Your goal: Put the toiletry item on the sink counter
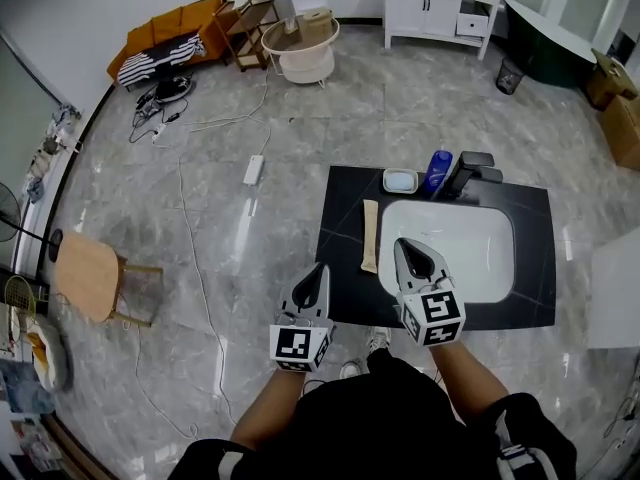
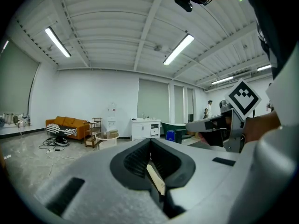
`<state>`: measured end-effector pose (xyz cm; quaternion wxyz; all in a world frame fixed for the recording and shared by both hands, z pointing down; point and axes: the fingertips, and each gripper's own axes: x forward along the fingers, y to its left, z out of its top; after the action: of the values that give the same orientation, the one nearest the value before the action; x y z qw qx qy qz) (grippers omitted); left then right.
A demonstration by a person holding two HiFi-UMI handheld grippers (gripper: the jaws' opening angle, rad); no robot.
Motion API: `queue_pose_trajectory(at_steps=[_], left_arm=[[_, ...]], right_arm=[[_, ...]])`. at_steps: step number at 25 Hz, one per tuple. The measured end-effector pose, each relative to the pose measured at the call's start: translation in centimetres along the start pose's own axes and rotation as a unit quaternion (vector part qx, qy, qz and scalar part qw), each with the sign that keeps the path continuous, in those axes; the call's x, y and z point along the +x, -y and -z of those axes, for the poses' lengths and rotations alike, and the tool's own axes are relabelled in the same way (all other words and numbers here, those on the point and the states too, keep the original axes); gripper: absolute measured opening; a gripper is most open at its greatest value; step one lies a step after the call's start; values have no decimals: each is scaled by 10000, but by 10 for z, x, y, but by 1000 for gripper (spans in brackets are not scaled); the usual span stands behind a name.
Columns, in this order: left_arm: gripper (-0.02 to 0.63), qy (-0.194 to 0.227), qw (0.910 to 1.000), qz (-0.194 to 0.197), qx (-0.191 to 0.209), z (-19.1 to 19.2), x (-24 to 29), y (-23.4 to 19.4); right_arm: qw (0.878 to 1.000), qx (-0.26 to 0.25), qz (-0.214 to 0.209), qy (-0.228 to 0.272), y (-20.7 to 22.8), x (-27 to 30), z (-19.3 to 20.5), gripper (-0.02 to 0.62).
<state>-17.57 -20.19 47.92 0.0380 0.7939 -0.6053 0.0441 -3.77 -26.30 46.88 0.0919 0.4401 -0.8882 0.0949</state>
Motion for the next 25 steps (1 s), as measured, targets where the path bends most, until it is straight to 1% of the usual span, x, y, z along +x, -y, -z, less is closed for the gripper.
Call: queue_pose_trajectory(at_steps=[3,6,11,15,19,25], left_arm=[[12,60,9999,107,19,-9,-1,7],[12,203,9995,210,71,-24,-2,17],[12,339,9985,400,139,-34,-7,31],[12,330,9979,536,126,-33,-13,42],[12,376,9978,523,121,-34,-15,44],[12,417,9981,446,124,-38,-21,39]], right_arm=[[9995,54,131,268,5,-17,-12,6],[9986,133,288,421,11,-36,-21,5],[9969,-32,466,634,7,-58,-35,5],[9954,-339,537,717,-3,-67,-42,5],[9911,-777,575,915,-16,-74,-54,5],[9877,-987,514,1096,-28,-84,-71,5]])
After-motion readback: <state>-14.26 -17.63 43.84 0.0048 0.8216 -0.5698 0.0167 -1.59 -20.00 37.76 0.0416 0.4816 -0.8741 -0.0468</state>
